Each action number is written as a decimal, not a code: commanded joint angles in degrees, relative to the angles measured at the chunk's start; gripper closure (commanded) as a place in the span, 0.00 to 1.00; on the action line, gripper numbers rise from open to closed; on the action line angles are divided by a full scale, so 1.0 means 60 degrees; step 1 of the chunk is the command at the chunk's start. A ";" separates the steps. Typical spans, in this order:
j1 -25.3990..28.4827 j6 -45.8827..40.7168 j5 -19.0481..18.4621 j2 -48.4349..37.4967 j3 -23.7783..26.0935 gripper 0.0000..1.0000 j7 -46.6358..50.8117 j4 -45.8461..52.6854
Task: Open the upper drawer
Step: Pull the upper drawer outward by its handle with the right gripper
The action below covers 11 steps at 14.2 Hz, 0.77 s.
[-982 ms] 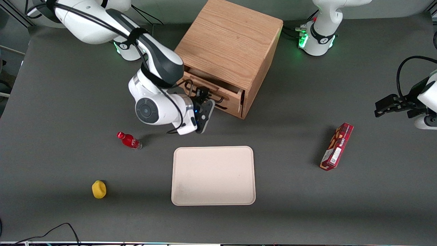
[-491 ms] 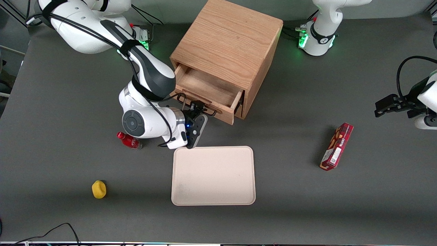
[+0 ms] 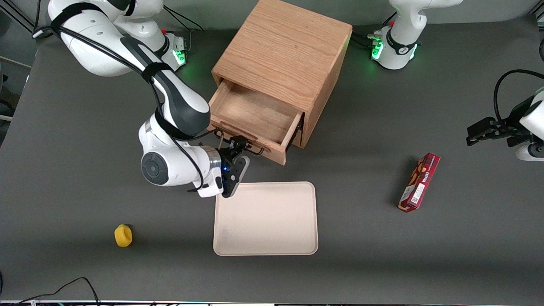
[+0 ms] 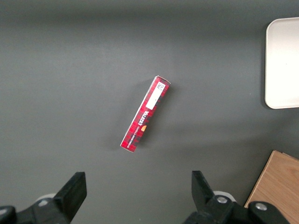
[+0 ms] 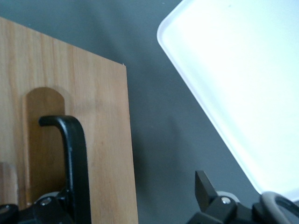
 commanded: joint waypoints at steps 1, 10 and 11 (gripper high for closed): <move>0.0093 -0.0246 -0.0400 0.0288 -0.0113 0.00 -0.0096 0.0540; 0.0151 -0.1051 -0.0414 0.0610 -0.0831 0.00 -0.0155 0.1624; 0.0151 -0.1051 -0.0443 0.0697 -0.0860 0.00 -0.0155 0.1726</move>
